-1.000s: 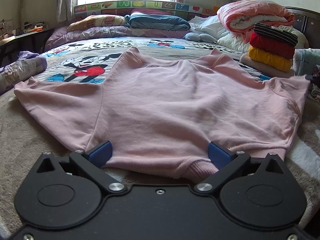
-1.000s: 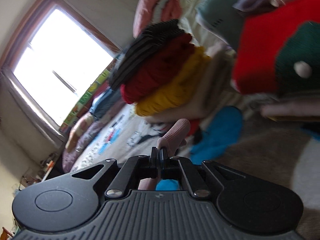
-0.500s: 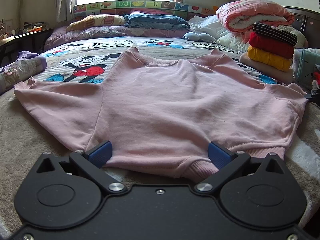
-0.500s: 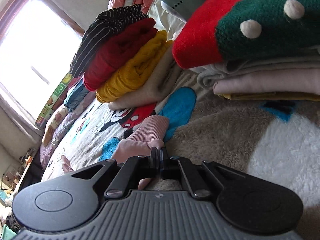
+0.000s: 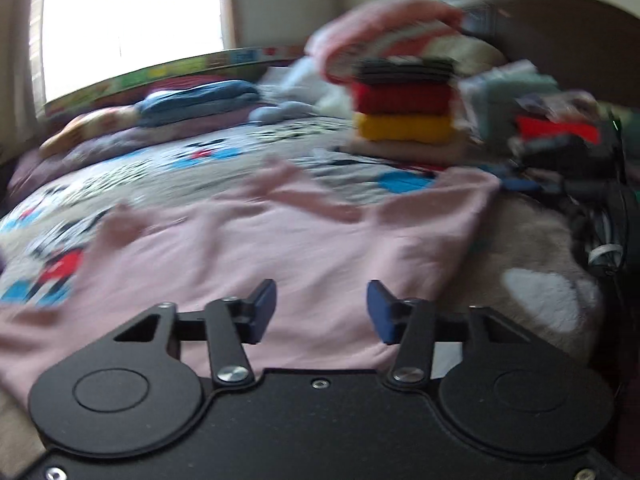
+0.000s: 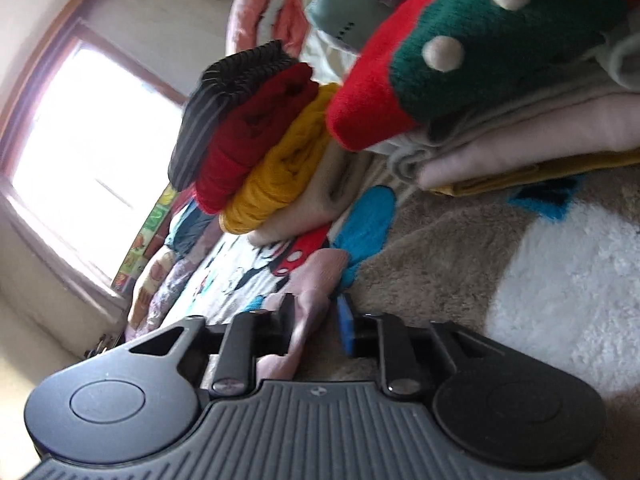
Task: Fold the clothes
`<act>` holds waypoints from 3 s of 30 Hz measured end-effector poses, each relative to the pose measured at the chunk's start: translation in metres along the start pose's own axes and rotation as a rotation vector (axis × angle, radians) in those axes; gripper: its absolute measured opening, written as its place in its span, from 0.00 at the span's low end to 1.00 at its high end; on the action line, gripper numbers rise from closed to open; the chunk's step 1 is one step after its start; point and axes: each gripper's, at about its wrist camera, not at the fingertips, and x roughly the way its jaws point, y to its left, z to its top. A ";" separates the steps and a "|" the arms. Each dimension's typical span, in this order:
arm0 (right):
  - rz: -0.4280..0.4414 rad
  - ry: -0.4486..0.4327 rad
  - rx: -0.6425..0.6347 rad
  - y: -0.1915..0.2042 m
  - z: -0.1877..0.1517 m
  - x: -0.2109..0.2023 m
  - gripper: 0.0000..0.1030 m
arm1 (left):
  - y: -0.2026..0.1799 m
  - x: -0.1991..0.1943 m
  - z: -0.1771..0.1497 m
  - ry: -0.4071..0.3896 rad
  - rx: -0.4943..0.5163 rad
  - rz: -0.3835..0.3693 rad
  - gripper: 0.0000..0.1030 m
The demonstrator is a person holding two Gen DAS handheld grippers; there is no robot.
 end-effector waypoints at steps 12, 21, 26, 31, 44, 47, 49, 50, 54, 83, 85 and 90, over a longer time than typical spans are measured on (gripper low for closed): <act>0.046 0.008 0.027 -0.009 0.003 0.001 0.30 | -0.050 0.058 0.016 0.088 0.003 0.030 0.31; 0.022 0.022 0.031 -0.004 0.007 0.002 0.30 | -0.073 0.081 0.021 0.126 0.079 -0.035 0.30; -0.063 -0.008 -0.169 0.027 0.013 -0.004 0.38 | -0.074 0.085 0.028 0.057 0.079 -0.037 0.31; 0.006 -0.013 -0.451 0.071 0.005 0.000 0.38 | -0.077 0.117 0.022 0.136 0.066 -0.088 0.30; -0.171 0.127 -0.507 0.059 -0.001 0.046 0.24 | -0.057 0.105 0.044 0.157 -0.043 -0.132 0.31; -0.146 0.117 -0.465 0.052 0.002 0.042 0.24 | -0.048 0.108 0.064 0.063 -0.059 -0.058 0.31; -0.124 0.111 -0.418 0.046 0.005 0.045 0.24 | -0.044 0.128 0.071 0.067 -0.084 -0.043 0.31; -0.114 0.108 -0.395 0.043 0.007 0.047 0.24 | -0.045 0.145 0.069 0.119 -0.094 -0.063 0.31; -0.099 0.084 -0.357 0.041 0.010 0.042 0.24 | -0.056 0.174 0.065 0.190 -0.028 -0.092 0.35; 0.433 0.472 -1.223 0.193 -0.168 0.013 0.33 | 0.088 0.272 0.116 0.342 -0.210 -0.085 0.26; 0.448 0.507 -1.227 0.193 -0.172 0.015 0.33 | 0.088 0.285 0.121 0.351 -0.198 -0.081 0.26; 0.472 0.541 -1.213 0.193 -0.176 0.020 0.35 | 0.090 0.310 0.135 0.358 -0.164 -0.080 0.26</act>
